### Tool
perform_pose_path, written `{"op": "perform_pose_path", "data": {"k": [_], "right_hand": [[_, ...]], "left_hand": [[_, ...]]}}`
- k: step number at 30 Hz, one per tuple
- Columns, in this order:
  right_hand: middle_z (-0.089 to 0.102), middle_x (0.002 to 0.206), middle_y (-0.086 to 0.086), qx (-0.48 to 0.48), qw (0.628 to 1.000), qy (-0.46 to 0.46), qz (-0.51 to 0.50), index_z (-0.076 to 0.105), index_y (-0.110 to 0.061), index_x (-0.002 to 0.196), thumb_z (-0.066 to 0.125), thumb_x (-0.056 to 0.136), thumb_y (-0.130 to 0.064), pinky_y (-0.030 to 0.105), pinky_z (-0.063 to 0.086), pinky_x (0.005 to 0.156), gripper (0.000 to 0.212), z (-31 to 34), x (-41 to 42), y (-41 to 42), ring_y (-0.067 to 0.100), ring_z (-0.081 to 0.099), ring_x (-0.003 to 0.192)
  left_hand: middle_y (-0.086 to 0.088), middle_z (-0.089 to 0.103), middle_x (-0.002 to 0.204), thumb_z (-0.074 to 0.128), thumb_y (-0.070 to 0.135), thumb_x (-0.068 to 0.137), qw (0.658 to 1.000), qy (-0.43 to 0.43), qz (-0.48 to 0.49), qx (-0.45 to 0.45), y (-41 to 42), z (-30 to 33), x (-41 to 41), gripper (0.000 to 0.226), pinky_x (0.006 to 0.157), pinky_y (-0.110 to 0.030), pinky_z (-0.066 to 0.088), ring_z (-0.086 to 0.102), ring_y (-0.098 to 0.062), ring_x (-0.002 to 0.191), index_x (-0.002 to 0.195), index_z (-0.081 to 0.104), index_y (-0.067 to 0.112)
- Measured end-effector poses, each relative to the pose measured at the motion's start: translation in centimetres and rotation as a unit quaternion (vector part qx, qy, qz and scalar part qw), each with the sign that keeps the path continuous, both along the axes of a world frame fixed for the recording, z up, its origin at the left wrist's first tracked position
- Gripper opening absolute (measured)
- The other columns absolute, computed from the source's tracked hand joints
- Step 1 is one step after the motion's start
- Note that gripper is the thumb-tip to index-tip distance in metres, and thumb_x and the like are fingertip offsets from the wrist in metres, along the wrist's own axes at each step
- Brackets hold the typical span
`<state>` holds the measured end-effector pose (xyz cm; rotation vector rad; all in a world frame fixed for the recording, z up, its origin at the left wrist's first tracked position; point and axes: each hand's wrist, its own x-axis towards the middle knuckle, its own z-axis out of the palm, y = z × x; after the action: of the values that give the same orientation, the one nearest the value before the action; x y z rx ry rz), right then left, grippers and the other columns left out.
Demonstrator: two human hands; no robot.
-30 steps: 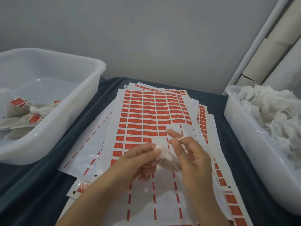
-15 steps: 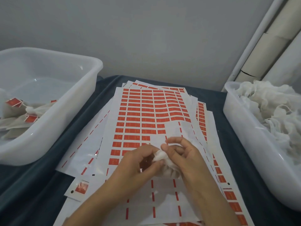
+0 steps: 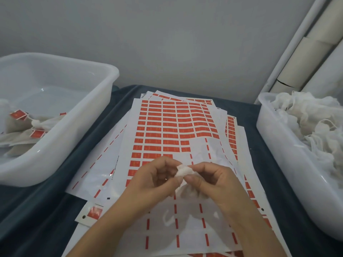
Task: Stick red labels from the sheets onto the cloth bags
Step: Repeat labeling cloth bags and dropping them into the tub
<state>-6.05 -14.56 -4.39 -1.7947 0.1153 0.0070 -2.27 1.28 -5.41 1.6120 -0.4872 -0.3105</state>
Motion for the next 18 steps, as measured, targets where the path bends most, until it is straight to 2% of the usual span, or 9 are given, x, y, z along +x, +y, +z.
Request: {"op": "perform_pose_path", "data": {"k": [4, 8, 9, 13, 15, 18], "right_hand": [[0.070, 0.081, -0.016, 0.039, 0.999, 0.027, -0.008, 0.069, -0.027, 0.091, 0.061, 0.067, -0.041, 0.004, 0.044, 0.057, 0.029, -0.29, 0.08, 0.44, -0.004, 0.063, 0.078], [0.071, 0.088, -0.007, 0.128, 0.988, 0.086, -0.005, 0.070, -0.021, 0.094, 0.061, 0.072, -0.038, 0.013, 0.050, 0.069, 0.029, -0.63, 0.09, 0.61, 0.009, 0.066, 0.089], [0.070, 0.088, -0.008, 0.129, 0.987, 0.091, 0.000, 0.070, -0.022, 0.093, 0.061, 0.072, -0.039, 0.014, 0.050, 0.071, 0.029, -0.57, 0.04, 0.68, 0.009, 0.065, 0.090], [0.068, 0.079, -0.015, 0.064, 0.992, 0.099, 0.035, 0.070, -0.025, 0.090, 0.059, 0.070, -0.048, 0.006, 0.047, 0.061, 0.032, -0.19, -0.16, 1.04, 0.001, 0.063, 0.080], [0.070, 0.082, -0.012, 0.102, 0.988, 0.112, 0.035, 0.073, -0.025, 0.089, 0.062, 0.071, -0.044, 0.007, 0.048, 0.062, 0.028, -0.11, -0.19, 0.98, 0.004, 0.065, 0.080], [0.072, 0.089, -0.005, 0.237, 0.961, 0.140, 0.018, 0.074, -0.025, 0.092, 0.066, 0.070, -0.034, 0.017, 0.053, 0.070, 0.026, -0.23, -0.28, 0.55, 0.009, 0.069, 0.083]], "left_hand": [[0.015, 0.065, 0.068, 0.059, 0.036, 0.069, 0.998, -0.049, 0.026, 0.002, -0.28, 0.17, -0.14, 0.026, 0.048, -0.009, 0.043, 0.059, -0.002, 0.053, 0.093, 0.055, 0.027], [0.017, 0.065, 0.069, 0.054, 0.037, 0.072, 0.990, -0.124, 0.065, 0.030, -0.50, -0.11, -0.21, 0.027, 0.047, -0.009, 0.043, 0.057, -0.005, 0.050, 0.096, 0.045, 0.028], [0.017, 0.065, 0.069, 0.054, 0.036, 0.074, 0.988, -0.135, 0.071, 0.022, -0.48, -0.17, -0.20, 0.026, 0.048, -0.008, 0.042, 0.058, -0.003, 0.053, 0.096, 0.044, 0.027], [0.021, 0.064, 0.078, 0.053, 0.034, 0.075, 0.985, -0.142, 0.096, -0.007, -0.46, -0.33, -0.16, 0.025, 0.054, -0.007, 0.045, 0.064, -0.001, 0.071, 0.096, 0.042, 0.026], [0.023, 0.064, 0.077, 0.053, 0.036, 0.073, 0.986, -0.132, 0.101, -0.011, -0.50, -0.34, -0.16, 0.026, 0.054, -0.007, 0.045, 0.064, -0.001, 0.070, 0.095, 0.043, 0.026], [0.018, 0.065, 0.069, 0.053, 0.038, 0.072, 0.990, -0.111, 0.090, -0.013, -0.61, -0.09, -0.16, 0.028, 0.049, -0.006, 0.043, 0.062, -0.002, 0.060, 0.095, 0.043, 0.025]]}}
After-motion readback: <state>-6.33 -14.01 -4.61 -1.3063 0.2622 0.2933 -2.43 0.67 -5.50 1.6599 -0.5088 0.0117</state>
